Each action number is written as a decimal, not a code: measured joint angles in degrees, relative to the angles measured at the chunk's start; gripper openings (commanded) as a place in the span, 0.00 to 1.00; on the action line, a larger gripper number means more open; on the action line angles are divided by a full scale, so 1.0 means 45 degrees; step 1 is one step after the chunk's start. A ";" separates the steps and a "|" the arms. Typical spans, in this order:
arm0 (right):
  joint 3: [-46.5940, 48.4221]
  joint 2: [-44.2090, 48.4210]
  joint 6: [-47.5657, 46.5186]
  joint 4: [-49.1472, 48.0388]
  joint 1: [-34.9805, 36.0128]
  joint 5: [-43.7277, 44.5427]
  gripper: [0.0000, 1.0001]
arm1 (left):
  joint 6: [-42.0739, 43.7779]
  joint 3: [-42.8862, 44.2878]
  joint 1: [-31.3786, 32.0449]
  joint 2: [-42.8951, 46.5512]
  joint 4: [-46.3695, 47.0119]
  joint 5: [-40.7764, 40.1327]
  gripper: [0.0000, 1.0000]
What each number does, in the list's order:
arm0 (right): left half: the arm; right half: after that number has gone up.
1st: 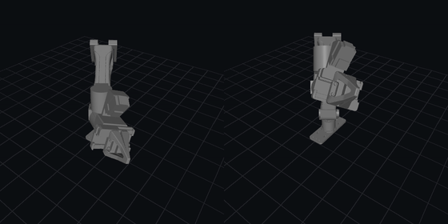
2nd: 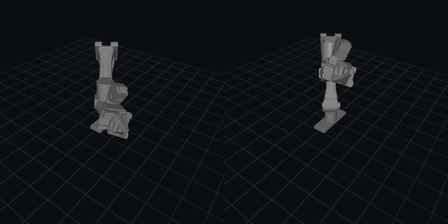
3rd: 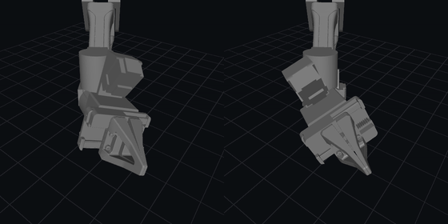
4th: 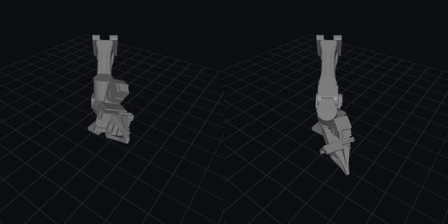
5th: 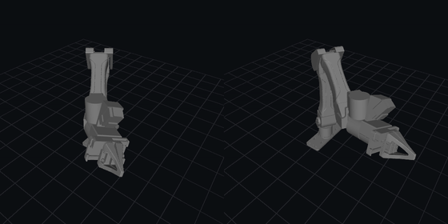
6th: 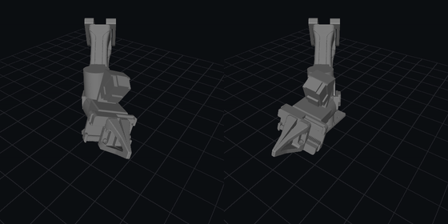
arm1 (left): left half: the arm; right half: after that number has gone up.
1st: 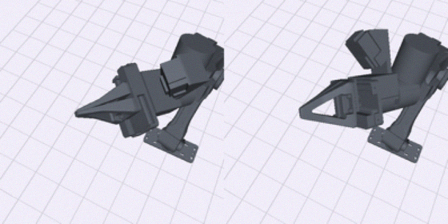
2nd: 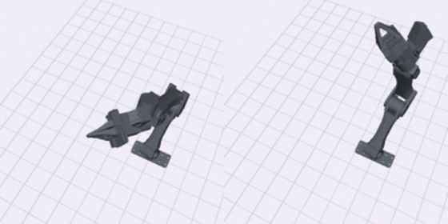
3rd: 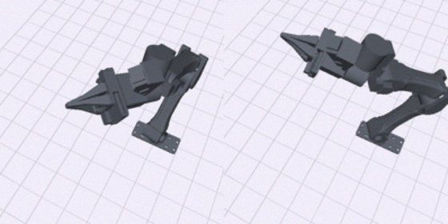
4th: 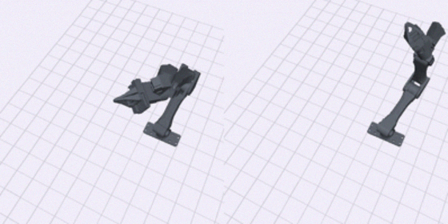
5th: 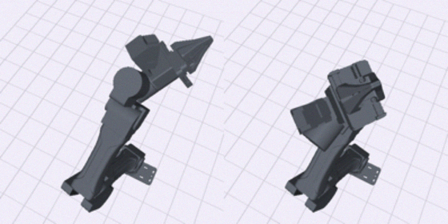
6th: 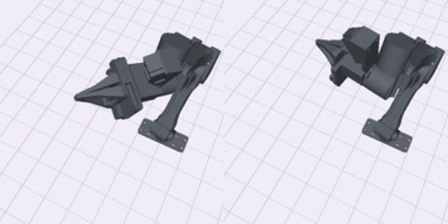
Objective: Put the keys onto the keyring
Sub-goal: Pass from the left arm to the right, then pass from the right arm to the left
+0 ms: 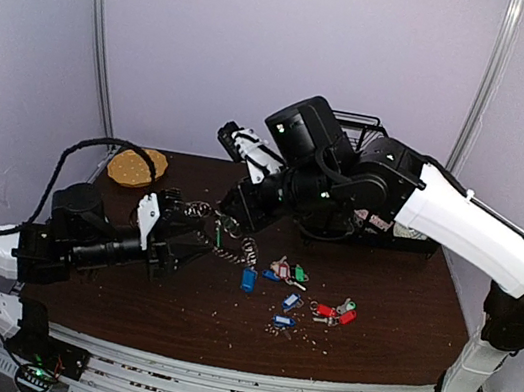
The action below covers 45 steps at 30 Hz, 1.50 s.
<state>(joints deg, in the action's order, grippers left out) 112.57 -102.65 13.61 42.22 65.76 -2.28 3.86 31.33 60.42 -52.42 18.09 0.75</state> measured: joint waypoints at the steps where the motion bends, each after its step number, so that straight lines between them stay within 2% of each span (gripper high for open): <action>1: 0.0000 0.0000 0.0087 -0.0044 0.0000 0.0000 0.00 | 0.0024 -0.0068 0.0005 -0.0170 0.0019 -0.0117 0.48; 6: 0.0000 0.0000 0.0495 -0.0272 0.0000 -0.0005 0.00 | 0.0029 -0.0073 0.0005 -0.0991 0.0733 -0.0670 0.48; 14: -0.0005 0.0000 0.1151 -0.0457 -0.0136 -0.0306 0.00 | 0.0087 0.0010 0.0005 -0.1919 0.1098 -0.1996 0.21; 20: -0.0005 0.0000 0.1467 -0.0452 -0.0199 -0.0534 0.00 | 0.0248 0.0010 0.0005 -0.1671 0.1569 -0.2608 0.12; 24: -0.0005 0.0000 0.1603 -0.0461 -0.0219 -0.0704 0.00 | 0.0296 0.0010 0.0005 -0.1583 0.1802 -0.2807 0.10; 27: -0.0005 0.0000 0.1647 -0.0457 -0.0287 -0.0831 0.00 | 0.0325 0.0005 0.0015 -0.1583 0.1831 -0.2934 0.00; 33: 0.0029 0.0000 0.1729 -0.0316 -0.0529 -0.1418 0.00 | 0.0486 0.0005 0.0029 -0.1579 0.1695 -0.3143 0.00; 40: 0.1345 -0.0321 0.1389 0.1360 -0.0646 -0.2424 0.00 | 0.0923 -0.0131 0.0146 -0.1549 0.1642 -0.3536 0.00; 45: 0.1428 -0.0500 0.1122 0.2273 -0.0646 -0.2837 0.00 | 0.1117 -0.0165 0.0185 -0.1540 0.1370 -0.3531 0.00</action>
<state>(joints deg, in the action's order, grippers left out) 119.00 -104.90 18.65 52.45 62.85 -15.05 8.88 30.59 61.25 -59.35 24.25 -15.14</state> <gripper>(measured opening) 0.009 0.011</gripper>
